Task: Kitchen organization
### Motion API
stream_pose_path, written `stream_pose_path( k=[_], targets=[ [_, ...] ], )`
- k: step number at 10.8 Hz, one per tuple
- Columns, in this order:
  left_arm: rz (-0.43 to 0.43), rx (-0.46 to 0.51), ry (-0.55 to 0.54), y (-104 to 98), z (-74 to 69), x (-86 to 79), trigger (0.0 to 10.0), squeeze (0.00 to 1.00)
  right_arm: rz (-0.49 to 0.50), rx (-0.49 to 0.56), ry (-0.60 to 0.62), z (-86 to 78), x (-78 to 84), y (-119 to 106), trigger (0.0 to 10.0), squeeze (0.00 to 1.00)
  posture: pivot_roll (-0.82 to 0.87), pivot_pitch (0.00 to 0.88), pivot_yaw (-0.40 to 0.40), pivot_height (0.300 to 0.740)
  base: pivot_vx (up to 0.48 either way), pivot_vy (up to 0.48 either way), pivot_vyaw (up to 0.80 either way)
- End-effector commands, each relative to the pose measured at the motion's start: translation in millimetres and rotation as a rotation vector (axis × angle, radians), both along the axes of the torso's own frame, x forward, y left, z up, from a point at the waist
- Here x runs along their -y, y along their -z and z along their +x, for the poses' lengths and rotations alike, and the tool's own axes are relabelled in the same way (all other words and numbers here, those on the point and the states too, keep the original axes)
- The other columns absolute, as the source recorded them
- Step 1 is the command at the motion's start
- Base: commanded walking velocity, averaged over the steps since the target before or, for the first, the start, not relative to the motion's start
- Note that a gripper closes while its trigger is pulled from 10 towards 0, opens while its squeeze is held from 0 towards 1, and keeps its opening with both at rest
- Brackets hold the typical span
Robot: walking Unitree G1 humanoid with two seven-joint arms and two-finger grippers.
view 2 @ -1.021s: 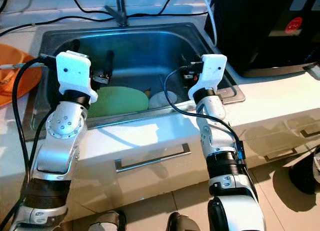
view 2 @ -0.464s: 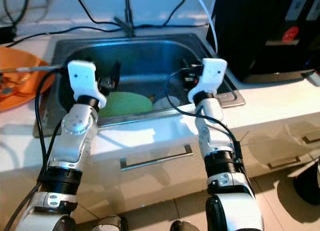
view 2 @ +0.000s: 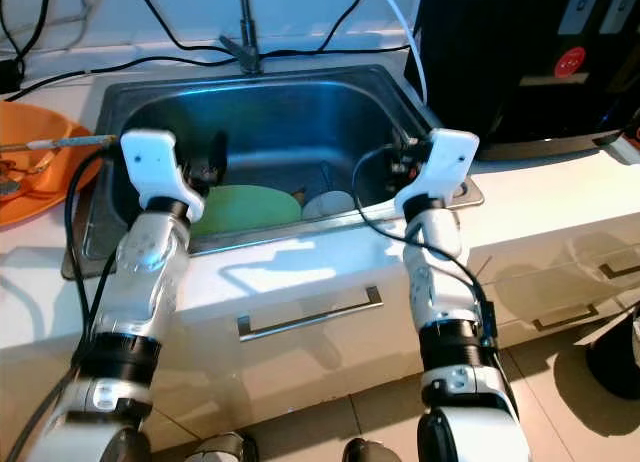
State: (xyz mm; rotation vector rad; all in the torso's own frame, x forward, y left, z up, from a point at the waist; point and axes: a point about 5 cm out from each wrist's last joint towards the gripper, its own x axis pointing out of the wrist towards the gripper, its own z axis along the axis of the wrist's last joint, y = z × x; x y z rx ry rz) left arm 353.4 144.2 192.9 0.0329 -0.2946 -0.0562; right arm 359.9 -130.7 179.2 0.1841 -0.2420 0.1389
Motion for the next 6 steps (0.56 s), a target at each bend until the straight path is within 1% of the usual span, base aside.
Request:
stream_pose_path(
  k=[1,2,3,4,6],
  targets=[
    [0.009,0.040,0.053,-7.8,0.8,14.6,10.0,0.00,-0.017,0.050,-0.023,0.8,-9.5,-14.9,10.0,0.00,0.03,0.137,0.002,0.740,0.000,0.000,0.00],
    [0.006,0.048,0.081,-7.2,-2.8,24.9,10.0,0.00,-0.026,0.055,-0.033,0.1,-8.6,-16.9,10.0,0.00,0.02,0.149,-0.009,0.740,0.000,0.000,0.00],
    [0.015,0.062,0.099,-10.5,-4.5,30.1,10.0,0.00,-0.037,0.038,-0.026,1.2,-3.4,-15.8,10.0,0.00,0.02,0.162,-0.014,0.740,0.000,0.000,0.00],
    [0.009,0.076,0.088,-15.6,-4.5,27.1,10.0,0.00,-0.042,0.032,-0.022,2.8,-1.4,-17.4,10.0,0.00,0.02,0.172,-0.016,0.740,0.000,0.000,0.00],
    [0.008,0.084,0.078,-14.9,-6.5,24.2,10.0,0.00,-0.053,0.024,-0.024,3.4,-0.1,-17.4,10.0,0.00,0.03,0.181,-0.022,0.740,0.000,0.000,0.00]
  ],
)
